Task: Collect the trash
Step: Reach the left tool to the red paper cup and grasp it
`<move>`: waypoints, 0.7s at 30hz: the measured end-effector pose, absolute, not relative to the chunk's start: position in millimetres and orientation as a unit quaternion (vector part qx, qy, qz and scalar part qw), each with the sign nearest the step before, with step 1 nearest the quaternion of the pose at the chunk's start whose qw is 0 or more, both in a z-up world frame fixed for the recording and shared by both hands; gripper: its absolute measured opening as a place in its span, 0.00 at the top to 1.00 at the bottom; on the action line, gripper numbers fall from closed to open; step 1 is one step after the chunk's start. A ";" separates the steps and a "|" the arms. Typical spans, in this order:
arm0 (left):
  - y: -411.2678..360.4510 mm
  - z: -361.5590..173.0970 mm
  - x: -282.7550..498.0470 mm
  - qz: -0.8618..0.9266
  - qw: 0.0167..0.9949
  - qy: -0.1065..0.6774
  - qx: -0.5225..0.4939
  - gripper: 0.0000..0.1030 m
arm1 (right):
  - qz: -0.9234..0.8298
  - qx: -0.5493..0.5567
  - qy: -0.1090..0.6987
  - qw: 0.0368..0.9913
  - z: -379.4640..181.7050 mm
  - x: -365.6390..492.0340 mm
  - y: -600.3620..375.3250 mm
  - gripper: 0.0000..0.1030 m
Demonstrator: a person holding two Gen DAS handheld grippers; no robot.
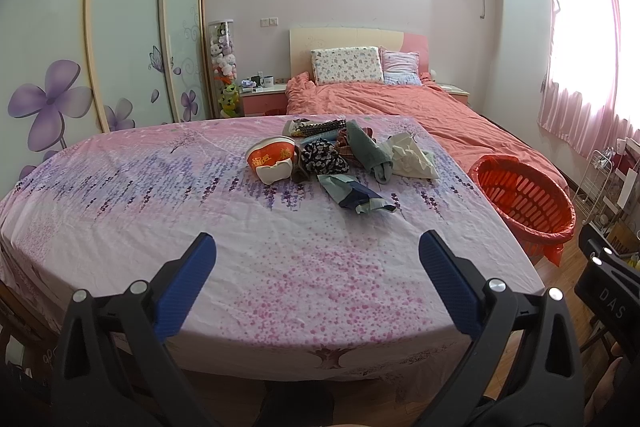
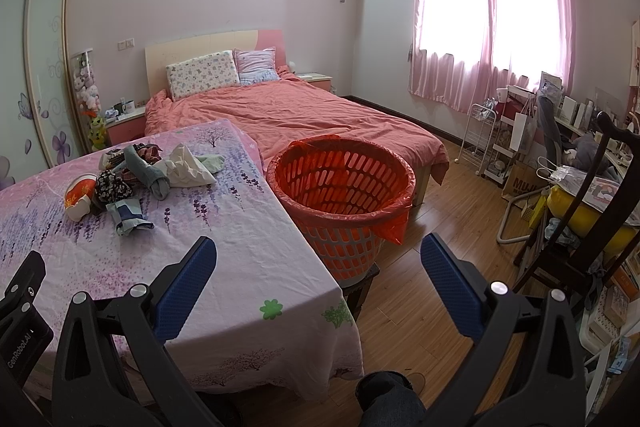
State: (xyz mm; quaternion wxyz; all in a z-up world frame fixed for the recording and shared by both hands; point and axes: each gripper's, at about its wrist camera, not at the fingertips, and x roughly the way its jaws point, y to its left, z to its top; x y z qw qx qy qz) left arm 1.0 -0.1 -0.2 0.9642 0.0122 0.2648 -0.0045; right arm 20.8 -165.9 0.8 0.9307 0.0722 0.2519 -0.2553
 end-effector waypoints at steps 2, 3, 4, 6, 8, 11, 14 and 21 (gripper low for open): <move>-0.1 -0.3 1.2 -0.005 0.964 0.265 0.012 0.04 | -0.255 0.072 0.252 0.931 0.8 21.1 -165.9 0.02; -0.2 -0.4 1.4 -0.004 0.964 0.266 0.012 0.04 | -0.256 0.072 0.252 0.930 0.7 21.2 -166.0 0.02; -0.3 -0.5 1.6 -0.004 0.964 0.266 0.012 0.04 | -0.256 0.072 0.253 0.930 0.3 21.1 -165.7 0.02; -0.3 -1.3 3.0 -0.004 0.963 0.269 0.012 0.04 | -0.255 0.072 0.252 0.931 -0.2 20.7 -165.1 0.02; -2.1 -3.2 4.0 -0.003 0.962 0.272 0.012 0.04 | -0.254 0.072 0.253 0.931 -1.2 20.8 -164.5 0.02; 3.3 -7.4 12.0 0.003 0.961 0.278 0.006 0.04 | -0.250 0.070 0.256 0.931 -7.5 29.4 -166.3 0.02; 16.6 -13.8 28.2 0.013 0.957 0.290 -0.005 0.04 | -0.246 0.068 0.263 0.931 -10.3 39.6 -165.5 0.02; 63.5 -27.1 81.7 0.052 0.945 0.323 -0.029 0.04 | -0.186 0.079 0.294 0.934 -24.5 78.4 -157.1 0.02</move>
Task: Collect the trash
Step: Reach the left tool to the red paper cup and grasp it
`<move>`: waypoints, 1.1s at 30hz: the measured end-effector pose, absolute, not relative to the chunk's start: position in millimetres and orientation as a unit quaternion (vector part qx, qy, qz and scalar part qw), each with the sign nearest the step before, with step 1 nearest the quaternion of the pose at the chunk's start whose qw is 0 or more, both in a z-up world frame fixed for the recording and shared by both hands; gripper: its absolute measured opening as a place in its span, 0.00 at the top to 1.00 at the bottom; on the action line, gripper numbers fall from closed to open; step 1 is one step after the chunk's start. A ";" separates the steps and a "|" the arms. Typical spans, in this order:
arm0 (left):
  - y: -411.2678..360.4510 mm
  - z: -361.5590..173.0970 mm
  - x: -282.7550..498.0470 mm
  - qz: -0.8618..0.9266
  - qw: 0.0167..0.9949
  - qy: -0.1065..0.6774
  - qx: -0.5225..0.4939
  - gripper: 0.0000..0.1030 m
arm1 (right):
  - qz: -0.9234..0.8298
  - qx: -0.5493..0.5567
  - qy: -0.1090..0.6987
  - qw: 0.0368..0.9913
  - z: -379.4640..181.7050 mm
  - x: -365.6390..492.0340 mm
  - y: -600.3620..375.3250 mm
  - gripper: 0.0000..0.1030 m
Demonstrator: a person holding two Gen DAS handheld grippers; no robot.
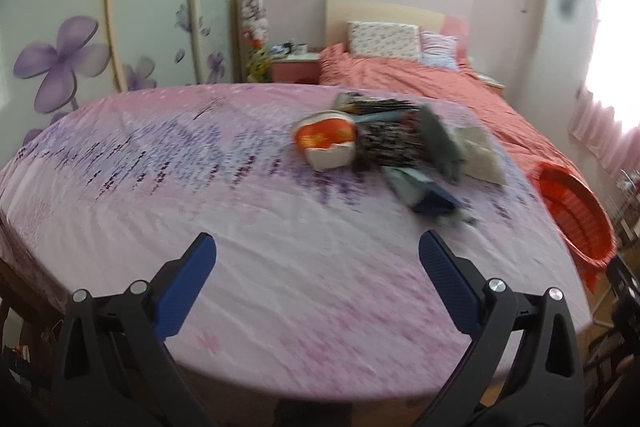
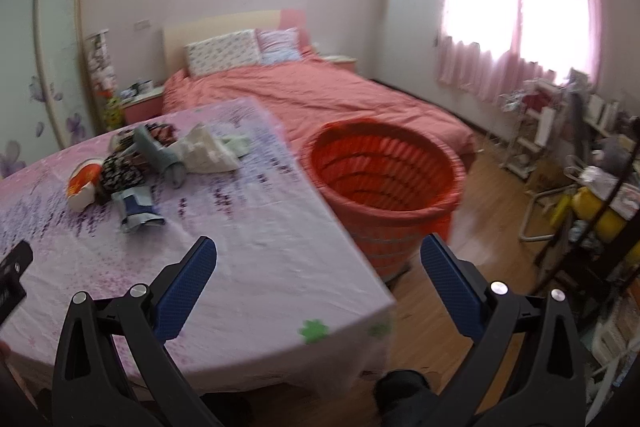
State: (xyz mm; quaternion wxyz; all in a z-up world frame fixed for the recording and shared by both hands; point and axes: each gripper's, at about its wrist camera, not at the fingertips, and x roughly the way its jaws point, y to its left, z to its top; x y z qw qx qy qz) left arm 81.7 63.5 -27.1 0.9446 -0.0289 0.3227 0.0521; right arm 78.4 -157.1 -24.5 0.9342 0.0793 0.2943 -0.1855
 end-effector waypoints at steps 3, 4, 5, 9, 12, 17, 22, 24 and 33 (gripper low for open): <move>82.4 -29.8 113.0 0.063 0.941 0.331 -0.031 0.04 | -0.146 0.079 0.303 0.938 -27.8 96.6 -148.2 0.02; 86.9 -29.4 120.9 0.064 0.940 0.333 -0.031 0.04 | -0.138 0.078 0.304 0.939 -27.6 102.2 -145.3 0.02; 91.8 -29.5 131.4 0.064 0.939 0.335 -0.032 0.04 | -0.124 0.078 0.307 0.941 -27.6 109.8 -141.3 0.03; 105.2 -31.3 169.2 0.074 0.937 0.340 -0.026 0.04 | -0.062 0.079 0.320 0.942 -29.0 138.9 -124.8 0.10; 115.9 -35.0 191.3 0.083 0.934 0.346 -0.023 0.04 | -0.005 0.086 0.341 0.936 -35.1 167.2 -108.6 0.16; 128.3 -45.2 219.4 0.077 0.928 0.364 -0.026 0.04 | 0.047 0.072 0.371 0.925 -48.1 206.2 -76.0 0.24; 126.8 -54.0 241.1 0.042 0.924 0.378 -0.043 0.04 | 0.051 0.037 0.403 0.913 -63.8 229.4 -64.1 0.34; 122.8 -58.5 251.2 0.032 0.920 0.387 -0.043 0.04 | 0.045 0.032 0.417 0.907 -70.4 234.4 -66.4 0.46; 102.0 -78.0 287.3 0.001 0.905 0.421 -0.063 0.04 | 0.033 0.054 0.409 0.911 -65.3 213.7 -88.9 0.73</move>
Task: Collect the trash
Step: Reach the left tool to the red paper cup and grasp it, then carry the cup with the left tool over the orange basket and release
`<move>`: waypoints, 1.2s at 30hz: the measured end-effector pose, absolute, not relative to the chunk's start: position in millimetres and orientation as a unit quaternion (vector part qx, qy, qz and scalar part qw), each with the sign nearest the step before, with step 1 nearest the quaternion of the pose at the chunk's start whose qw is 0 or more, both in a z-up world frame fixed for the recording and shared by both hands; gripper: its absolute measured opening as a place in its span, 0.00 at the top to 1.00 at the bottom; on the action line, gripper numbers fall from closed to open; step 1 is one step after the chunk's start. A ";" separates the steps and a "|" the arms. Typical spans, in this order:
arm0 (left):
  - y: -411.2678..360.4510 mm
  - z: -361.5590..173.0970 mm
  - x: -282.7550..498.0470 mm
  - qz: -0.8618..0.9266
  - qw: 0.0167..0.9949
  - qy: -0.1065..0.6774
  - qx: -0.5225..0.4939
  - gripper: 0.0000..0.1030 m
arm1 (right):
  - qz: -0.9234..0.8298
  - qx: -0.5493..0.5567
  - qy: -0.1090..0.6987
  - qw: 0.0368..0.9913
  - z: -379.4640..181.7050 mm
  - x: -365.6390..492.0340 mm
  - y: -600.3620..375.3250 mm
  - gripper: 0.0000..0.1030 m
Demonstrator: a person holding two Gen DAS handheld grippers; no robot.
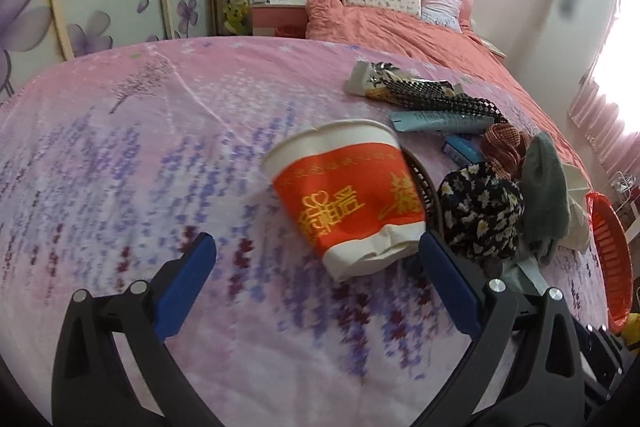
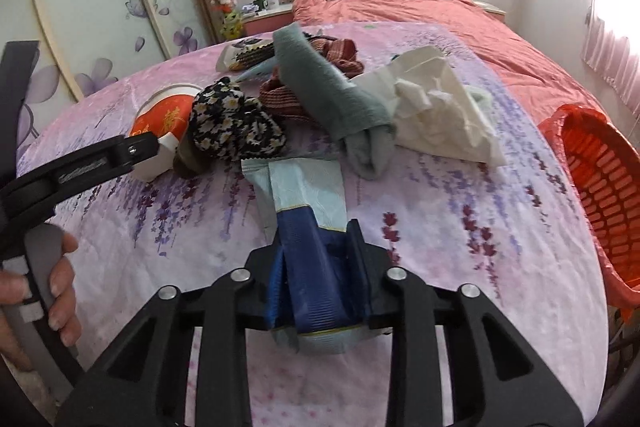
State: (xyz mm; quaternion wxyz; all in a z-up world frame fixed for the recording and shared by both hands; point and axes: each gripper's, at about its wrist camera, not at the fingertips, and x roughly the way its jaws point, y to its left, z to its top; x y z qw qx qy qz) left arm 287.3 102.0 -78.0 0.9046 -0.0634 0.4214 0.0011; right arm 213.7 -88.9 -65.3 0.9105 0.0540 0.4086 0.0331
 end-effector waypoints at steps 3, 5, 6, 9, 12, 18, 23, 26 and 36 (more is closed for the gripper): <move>98.3 -76.9 292.7 -0.006 0.904 0.422 -0.076 0.04 | 0.033 0.049 0.409 0.911 -67.7 215.5 -87.7 0.73; 96.8 -74.6 294.5 -0.002 0.906 0.416 -0.075 0.04 | 0.032 0.047 0.410 0.911 -70.1 224.0 -85.7 0.72; 94.7 -74.2 297.3 0.005 0.907 0.416 -0.067 0.04 | 0.032 0.047 0.410 0.910 -70.4 224.8 -85.5 0.72; 92.9 -77.4 307.8 0.020 0.903 0.427 -0.047 0.05 | 0.032 0.050 0.413 0.909 -72.2 232.0 -85.0 0.72; 94.5 -81.4 315.6 0.019 0.897 0.439 -0.049 0.10 | 0.034 0.052 0.416 0.907 -72.7 235.5 -86.1 0.71; 100.7 -84.8 330.4 0.031 0.891 0.449 -0.056 0.14 | 0.041 0.050 0.420 0.905 -75.9 241.8 -83.8 0.71; 107.7 -91.1 336.8 0.026 0.889 0.454 -0.056 0.27 | 0.050 0.039 0.414 0.908 -72.2 236.7 -79.4 0.84; 115.3 -90.1 331.3 0.025 0.892 0.448 -0.059 0.27 | 0.055 0.043 0.412 0.908 -70.9 232.3 -79.3 0.86; 121.1 -59.2 295.1 0.029 0.912 0.408 -0.032 0.27 | 0.067 0.051 0.383 0.920 -51.7 206.6 -82.7 0.93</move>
